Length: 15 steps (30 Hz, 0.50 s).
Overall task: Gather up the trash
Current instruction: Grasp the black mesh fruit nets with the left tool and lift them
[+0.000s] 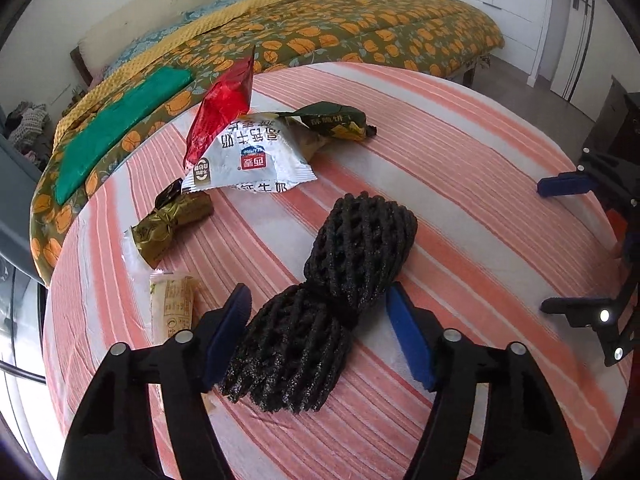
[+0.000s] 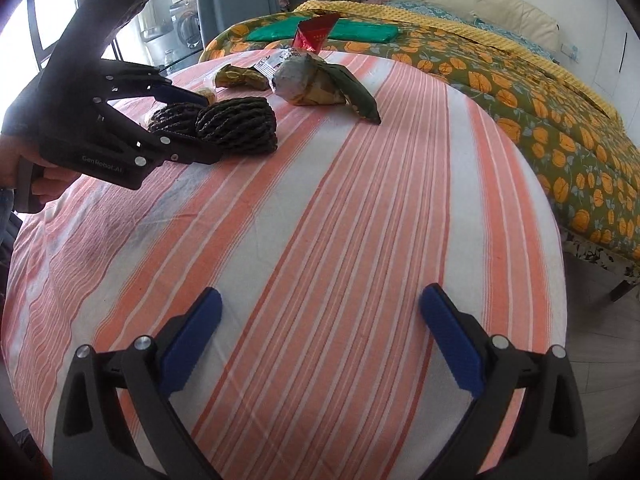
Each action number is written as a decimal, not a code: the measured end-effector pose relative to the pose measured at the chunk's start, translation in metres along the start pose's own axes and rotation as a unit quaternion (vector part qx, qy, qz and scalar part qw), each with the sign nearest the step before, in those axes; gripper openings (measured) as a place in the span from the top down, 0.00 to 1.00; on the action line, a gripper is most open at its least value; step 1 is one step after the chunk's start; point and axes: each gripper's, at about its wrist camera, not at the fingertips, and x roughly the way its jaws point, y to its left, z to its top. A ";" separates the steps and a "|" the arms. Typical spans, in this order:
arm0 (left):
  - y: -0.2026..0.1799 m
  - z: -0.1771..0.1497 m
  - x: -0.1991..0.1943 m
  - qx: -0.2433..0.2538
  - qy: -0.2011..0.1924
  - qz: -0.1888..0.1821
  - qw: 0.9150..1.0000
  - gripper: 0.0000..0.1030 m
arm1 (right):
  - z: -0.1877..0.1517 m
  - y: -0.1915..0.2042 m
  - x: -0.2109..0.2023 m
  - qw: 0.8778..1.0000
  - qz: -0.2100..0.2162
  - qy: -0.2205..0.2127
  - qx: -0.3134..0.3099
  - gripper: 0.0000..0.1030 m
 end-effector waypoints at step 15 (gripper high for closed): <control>-0.011 -0.070 -0.082 -0.259 -0.002 0.008 0.966 0.62 | 0.000 -0.001 0.000 1.000 0.000 0.000 0.000 0.06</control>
